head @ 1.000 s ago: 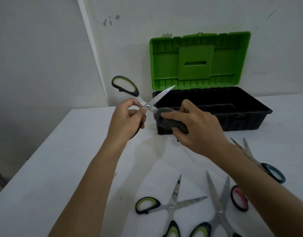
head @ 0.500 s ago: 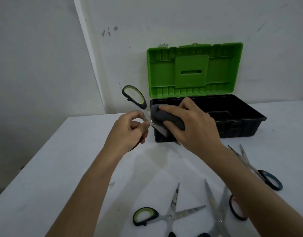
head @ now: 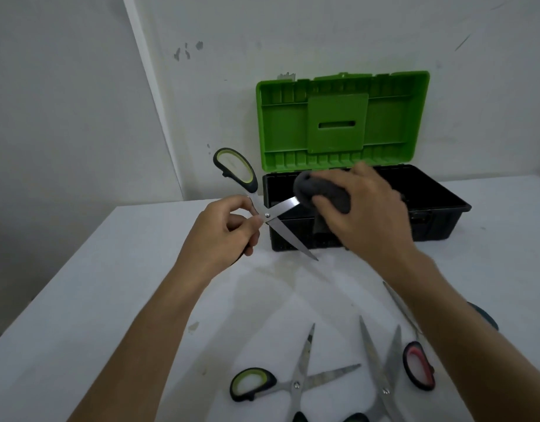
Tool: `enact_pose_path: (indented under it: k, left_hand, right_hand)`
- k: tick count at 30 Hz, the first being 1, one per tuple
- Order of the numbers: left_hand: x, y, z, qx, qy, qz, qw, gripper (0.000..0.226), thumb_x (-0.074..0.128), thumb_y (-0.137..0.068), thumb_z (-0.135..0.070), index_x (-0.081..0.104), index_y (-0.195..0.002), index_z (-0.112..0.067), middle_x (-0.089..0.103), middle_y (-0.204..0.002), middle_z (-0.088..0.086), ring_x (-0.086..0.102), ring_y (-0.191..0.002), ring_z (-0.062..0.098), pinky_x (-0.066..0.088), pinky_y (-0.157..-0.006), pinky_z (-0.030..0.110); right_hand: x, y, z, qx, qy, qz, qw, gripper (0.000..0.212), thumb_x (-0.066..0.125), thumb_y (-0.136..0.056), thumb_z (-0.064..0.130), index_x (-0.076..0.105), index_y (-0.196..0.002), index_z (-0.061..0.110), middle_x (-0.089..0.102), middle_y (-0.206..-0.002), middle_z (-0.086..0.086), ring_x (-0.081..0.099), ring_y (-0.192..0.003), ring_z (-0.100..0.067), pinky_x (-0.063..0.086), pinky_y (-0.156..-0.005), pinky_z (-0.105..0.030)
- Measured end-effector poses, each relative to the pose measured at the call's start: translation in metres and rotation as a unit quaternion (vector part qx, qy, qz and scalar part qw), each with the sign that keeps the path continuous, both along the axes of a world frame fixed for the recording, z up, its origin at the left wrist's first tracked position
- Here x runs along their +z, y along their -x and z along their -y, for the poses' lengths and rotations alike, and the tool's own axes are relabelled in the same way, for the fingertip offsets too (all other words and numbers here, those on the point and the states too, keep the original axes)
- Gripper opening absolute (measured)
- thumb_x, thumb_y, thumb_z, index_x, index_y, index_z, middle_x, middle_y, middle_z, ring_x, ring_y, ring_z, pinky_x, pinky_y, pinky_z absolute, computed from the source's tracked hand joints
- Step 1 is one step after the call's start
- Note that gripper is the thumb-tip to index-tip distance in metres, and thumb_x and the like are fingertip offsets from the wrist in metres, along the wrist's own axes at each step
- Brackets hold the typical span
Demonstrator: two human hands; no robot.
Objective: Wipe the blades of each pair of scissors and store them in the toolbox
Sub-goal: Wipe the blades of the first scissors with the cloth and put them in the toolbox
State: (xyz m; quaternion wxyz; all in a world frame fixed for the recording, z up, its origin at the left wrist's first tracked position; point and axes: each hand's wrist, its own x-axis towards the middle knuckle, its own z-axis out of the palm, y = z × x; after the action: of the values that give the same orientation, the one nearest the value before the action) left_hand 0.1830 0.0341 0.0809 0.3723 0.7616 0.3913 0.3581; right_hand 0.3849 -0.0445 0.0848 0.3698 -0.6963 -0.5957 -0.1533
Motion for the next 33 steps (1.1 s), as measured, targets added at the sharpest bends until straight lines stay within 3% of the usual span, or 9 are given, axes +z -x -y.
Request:
enact_pose_path:
  k: [3, 14, 20, 23, 26, 29, 33]
  left_hand:
    - [0.004, 0.002, -0.001, 0.0, 0.03, 0.022, 0.999, 0.01, 0.061, -0.096, -0.018, 0.062, -0.09, -0.01, 0.063, -0.054, -0.001, 0.056, -0.052, 0.02, 0.047, -0.067, 0.036]
    - [0.008, 0.003, -0.002, 0.013, 0.045, 0.056, 0.997, 0.009, 0.062, -0.096, -0.017, 0.062, -0.088, -0.013, 0.061, -0.053, -0.003, 0.055, -0.049, 0.019, 0.046, -0.07, 0.037]
    - [0.009, 0.003, -0.003, 0.024, 0.01, 0.058, 0.998, 0.008, 0.062, -0.095, -0.021, 0.063, -0.092, -0.014, 0.063, -0.054, -0.003, 0.057, -0.05, 0.018, 0.048, -0.065, 0.036]
    - [0.004, 0.001, -0.004, 0.03, 0.007, 0.036, 0.999, 0.009, 0.061, -0.095, -0.021, 0.062, -0.089, -0.014, 0.064, -0.054, -0.003, 0.059, -0.05, 0.017, 0.047, -0.064, 0.033]
    - [0.0, -0.003, -0.003, 0.01, -0.01, -0.005, 1.0, 0.011, 0.061, -0.096, -0.021, 0.061, -0.086, -0.017, 0.065, -0.054, 0.0, 0.059, -0.049, 0.016, 0.045, -0.061, 0.032]
    - [-0.004, 0.0, -0.008, -0.001, -0.001, -0.024, 1.0, 0.012, 0.062, -0.096, -0.022, 0.061, -0.085, -0.016, 0.065, -0.054, 0.001, 0.058, -0.049, 0.017, 0.044, -0.061, 0.033]
    - [-0.007, 0.001, -0.011, 0.008, 0.011, -0.008, 1.0, 0.011, 0.062, -0.096, -0.022, 0.063, -0.088, -0.015, 0.064, -0.055, -0.001, 0.058, -0.05, 0.016, 0.045, -0.062, 0.032]
  right_hand:
    - [0.01, -0.025, 0.007, -0.047, -0.041, -0.018, 0.998, 0.039, 0.064, -0.091, 0.042, 0.06, -0.13, 0.041, 0.048, -0.094, 0.002, 0.055, -0.08, -0.019, 0.04, -0.066, -0.028]
    - [0.014, -0.011, 0.013, 0.045, -0.091, -0.023, 0.995, 0.044, 0.066, -0.089, 0.045, 0.062, -0.131, 0.035, 0.048, -0.089, 0.005, 0.047, -0.073, -0.008, 0.04, -0.064, -0.024]
    - [0.016, 0.002, 0.022, -0.009, -0.141, -0.001, 0.99, 0.043, 0.069, -0.089, 0.04, 0.064, -0.13, 0.027, 0.052, -0.096, 0.002, 0.05, -0.074, -0.011, 0.041, -0.06, -0.021]
    - [0.008, 0.02, 0.022, 0.041, -0.1, 0.033, 0.994, 0.046, 0.072, -0.087, 0.041, 0.063, -0.13, 0.027, 0.047, -0.096, 0.007, 0.049, -0.071, -0.01, 0.036, -0.058, -0.012]
    - [-0.008, 0.029, 0.011, 0.097, -0.017, 0.046, 0.994, 0.044, 0.064, -0.088, 0.048, 0.06, -0.131, 0.039, 0.045, -0.093, 0.011, 0.054, -0.075, -0.014, 0.047, -0.058, -0.029]
    - [-0.018, 0.007, 0.0, 0.047, -0.011, -0.018, 0.999, 0.041, 0.062, -0.09, 0.047, 0.059, -0.13, 0.042, 0.048, -0.092, 0.006, 0.056, -0.079, -0.018, 0.05, -0.067, -0.037]
    - [-0.008, -0.024, 0.002, -0.024, -0.048, -0.051, 0.997, 0.037, 0.063, -0.092, 0.041, 0.063, -0.129, 0.035, 0.053, -0.097, 0.001, 0.054, -0.084, -0.016, 0.037, -0.065, -0.026]
